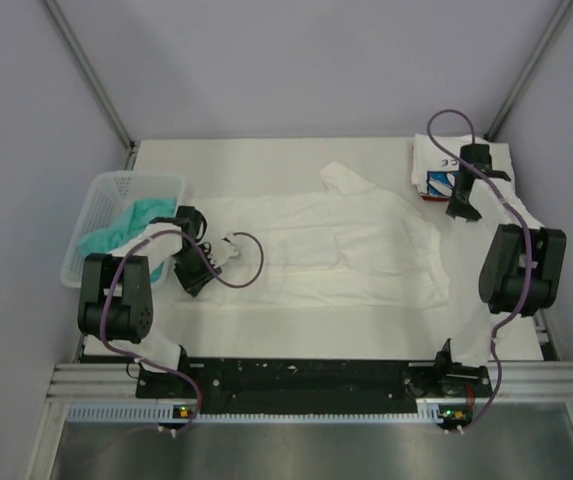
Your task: Fold and stack the t-shirts
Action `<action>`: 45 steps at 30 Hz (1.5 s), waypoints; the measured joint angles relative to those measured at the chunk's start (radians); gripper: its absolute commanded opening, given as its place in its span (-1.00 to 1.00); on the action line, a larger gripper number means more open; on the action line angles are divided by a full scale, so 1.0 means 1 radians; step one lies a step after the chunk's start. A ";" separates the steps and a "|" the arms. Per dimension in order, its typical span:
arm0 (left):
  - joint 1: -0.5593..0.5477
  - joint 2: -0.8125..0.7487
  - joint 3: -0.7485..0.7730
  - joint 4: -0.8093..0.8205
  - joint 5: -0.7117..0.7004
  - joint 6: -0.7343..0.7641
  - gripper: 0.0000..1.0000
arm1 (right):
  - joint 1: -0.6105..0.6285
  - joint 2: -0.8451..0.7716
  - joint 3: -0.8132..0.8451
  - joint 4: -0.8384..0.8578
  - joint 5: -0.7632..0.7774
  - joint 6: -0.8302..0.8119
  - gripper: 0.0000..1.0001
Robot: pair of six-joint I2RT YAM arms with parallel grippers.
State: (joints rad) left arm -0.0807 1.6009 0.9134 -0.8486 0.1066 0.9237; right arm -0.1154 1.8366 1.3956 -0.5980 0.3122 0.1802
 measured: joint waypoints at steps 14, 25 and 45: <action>0.014 -0.137 0.027 -0.134 0.109 0.139 0.14 | 0.000 -0.810 -0.557 -0.130 -0.175 0.480 0.18; 0.014 -0.108 -0.074 -0.096 0.158 0.177 0.13 | -0.001 -0.793 -0.862 -0.109 -0.232 0.776 -0.15; 0.011 -0.107 -0.125 -0.195 0.230 0.211 -0.77 | -0.306 -0.993 -0.955 -0.306 -0.277 1.001 -1.00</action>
State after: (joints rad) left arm -0.0700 1.4937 0.7887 -1.0439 0.3367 1.1347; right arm -0.4213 0.8433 0.4404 -0.9035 0.0357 1.1809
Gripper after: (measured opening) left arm 0.012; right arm 0.022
